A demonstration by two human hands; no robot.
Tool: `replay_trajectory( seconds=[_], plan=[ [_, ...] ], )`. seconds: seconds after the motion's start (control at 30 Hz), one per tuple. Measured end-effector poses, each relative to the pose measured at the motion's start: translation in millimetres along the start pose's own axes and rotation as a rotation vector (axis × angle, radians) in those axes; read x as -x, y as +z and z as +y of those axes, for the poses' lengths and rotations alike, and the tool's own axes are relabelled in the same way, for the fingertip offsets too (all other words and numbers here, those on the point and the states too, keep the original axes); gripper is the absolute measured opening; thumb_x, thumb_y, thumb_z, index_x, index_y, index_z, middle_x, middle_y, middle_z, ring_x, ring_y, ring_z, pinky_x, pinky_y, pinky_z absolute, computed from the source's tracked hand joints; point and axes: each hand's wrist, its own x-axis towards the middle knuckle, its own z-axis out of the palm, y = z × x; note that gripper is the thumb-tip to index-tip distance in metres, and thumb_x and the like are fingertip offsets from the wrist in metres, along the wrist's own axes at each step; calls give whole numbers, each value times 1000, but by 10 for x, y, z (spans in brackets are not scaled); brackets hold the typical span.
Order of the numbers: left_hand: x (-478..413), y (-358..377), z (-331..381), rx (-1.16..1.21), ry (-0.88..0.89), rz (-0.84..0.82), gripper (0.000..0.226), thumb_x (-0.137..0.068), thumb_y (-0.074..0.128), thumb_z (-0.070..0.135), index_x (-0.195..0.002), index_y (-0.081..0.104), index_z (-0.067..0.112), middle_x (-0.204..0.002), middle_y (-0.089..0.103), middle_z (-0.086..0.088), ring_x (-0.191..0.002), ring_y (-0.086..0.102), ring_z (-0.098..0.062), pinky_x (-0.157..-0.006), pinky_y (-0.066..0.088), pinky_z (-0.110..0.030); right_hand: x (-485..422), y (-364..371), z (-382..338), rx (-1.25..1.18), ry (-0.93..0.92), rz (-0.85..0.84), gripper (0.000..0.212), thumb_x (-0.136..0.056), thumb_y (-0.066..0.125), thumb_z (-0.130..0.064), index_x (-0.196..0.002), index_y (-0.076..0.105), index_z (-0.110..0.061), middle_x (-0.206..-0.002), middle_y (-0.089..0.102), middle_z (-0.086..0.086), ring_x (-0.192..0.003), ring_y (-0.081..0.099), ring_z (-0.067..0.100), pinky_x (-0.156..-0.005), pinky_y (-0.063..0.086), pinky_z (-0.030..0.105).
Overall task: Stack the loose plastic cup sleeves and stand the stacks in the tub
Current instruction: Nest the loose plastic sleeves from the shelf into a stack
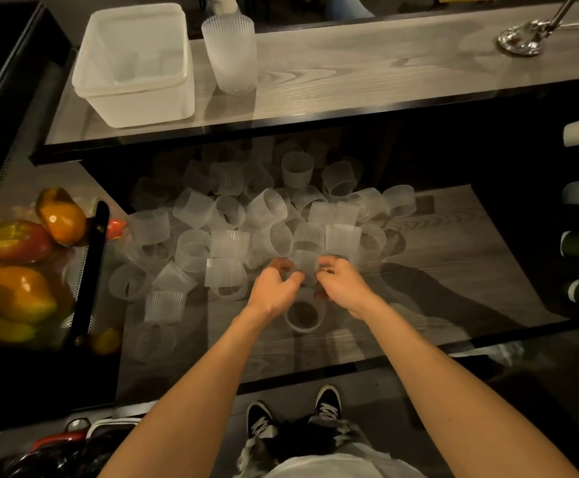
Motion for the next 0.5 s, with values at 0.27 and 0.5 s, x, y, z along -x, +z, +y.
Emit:
replay_trajectory(
  seconds=[0.27, 0.5],
  plan=[
    [63, 18, 128, 126, 135, 175, 17, -96, 64, 26, -110, 64, 16, -92, 71, -1, -81, 67, -12, -74, 57, -27, -24, -59, -31, -25, -108, 298, 26, -96, 62, -29, -118, 67, -16, -100, 69, -6, -95, 66, 15, -80, 52, 27],
    [33, -76, 200, 465, -21, 87, 44, -86, 78, 15, -123, 55, 11, -105, 66, -6, -87, 64, -15, -76, 52, -28, -13, -156, -91, -235, -93, 148, 45, -85, 79, -24, -125, 60, -16, -115, 62, 3, -100, 62, 15, -80, 53, 29]
  ],
)
